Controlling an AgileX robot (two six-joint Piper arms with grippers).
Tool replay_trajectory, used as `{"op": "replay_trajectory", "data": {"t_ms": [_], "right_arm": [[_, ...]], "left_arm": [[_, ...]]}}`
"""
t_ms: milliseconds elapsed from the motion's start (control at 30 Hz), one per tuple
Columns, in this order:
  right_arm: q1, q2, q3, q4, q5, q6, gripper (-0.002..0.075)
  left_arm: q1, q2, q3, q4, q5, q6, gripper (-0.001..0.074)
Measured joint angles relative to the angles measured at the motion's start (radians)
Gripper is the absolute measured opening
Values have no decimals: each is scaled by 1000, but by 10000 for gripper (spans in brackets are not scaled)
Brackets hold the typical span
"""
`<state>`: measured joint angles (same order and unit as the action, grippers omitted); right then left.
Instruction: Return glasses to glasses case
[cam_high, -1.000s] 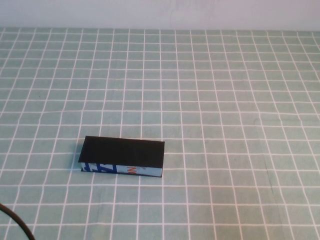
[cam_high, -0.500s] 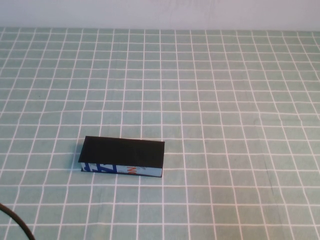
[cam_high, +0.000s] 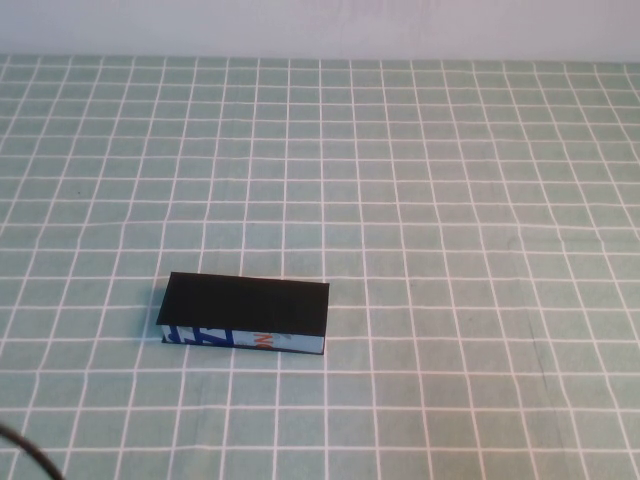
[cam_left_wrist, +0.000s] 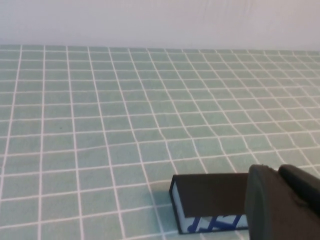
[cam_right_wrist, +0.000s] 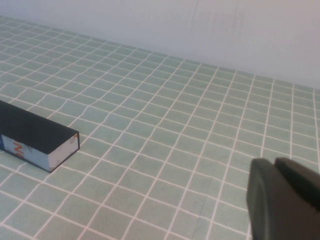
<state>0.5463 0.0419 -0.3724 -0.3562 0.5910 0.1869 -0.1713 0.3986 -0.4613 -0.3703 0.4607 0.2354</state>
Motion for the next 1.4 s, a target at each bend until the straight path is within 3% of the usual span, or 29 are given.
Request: {"op": "replay_trajectory", "data": {"t_ms": [167,433,633,1400], "right_arm": [[0,0,0,0,0,0,-11],[0,0,0,0,0,0,-11],[0,-1,0,0,0,0,-11],[0,-1,0,0,0,0,-11]], "left_arm": [[0,-140,110,127,-37,-31,1],[2,-345,351,504,-171,-415,1],[25,-407,478,510,-161,-472,2],[49,-409,484,496,-100,-438,2]]}}
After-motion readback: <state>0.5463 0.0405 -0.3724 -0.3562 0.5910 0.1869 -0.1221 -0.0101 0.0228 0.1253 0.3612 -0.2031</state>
